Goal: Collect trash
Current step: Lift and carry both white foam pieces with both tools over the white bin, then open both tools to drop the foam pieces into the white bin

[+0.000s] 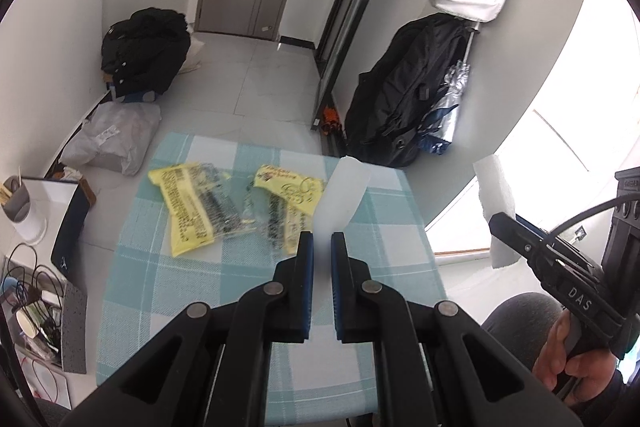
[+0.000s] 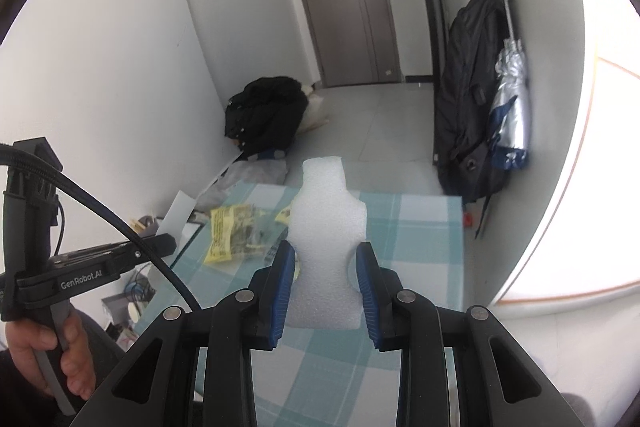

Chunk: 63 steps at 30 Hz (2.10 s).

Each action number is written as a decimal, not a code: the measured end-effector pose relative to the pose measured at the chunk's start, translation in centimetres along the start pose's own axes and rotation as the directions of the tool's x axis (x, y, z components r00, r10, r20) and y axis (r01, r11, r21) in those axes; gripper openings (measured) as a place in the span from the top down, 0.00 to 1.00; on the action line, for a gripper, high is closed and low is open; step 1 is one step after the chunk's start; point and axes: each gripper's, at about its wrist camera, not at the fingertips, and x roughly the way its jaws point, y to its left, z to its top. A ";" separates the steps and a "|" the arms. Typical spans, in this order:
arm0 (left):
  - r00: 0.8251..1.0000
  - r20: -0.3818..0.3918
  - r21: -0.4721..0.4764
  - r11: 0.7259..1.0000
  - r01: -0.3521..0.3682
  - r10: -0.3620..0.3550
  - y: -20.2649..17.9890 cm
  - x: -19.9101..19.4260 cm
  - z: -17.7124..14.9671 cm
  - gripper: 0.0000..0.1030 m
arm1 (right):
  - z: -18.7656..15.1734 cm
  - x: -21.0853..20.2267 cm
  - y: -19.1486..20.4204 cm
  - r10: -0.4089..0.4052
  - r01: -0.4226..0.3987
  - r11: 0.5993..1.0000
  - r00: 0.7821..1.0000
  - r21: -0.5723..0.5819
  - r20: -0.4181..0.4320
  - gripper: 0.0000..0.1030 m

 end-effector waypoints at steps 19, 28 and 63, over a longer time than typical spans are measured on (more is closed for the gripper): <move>0.981 -0.028 0.140 0.971 0.194 -0.191 -12.8 4.0 4.0 0.96 | 1.7 -7.3 -12.8 -0.198 0.182 0.970 0.976 0.160 0.087 0.71; 0.953 -0.111 0.194 0.934 0.299 -0.282 -19.3 7.9 4.0 0.96 | 0.2 -11.5 -19.8 -0.294 0.254 0.930 0.948 0.264 0.124 0.71; 0.601 -0.800 0.315 0.852 0.418 0.001 -29.8 31.1 -11.3 0.96 | -25.0 1.5 -36.5 -0.056 0.305 0.710 0.923 0.635 -0.381 0.71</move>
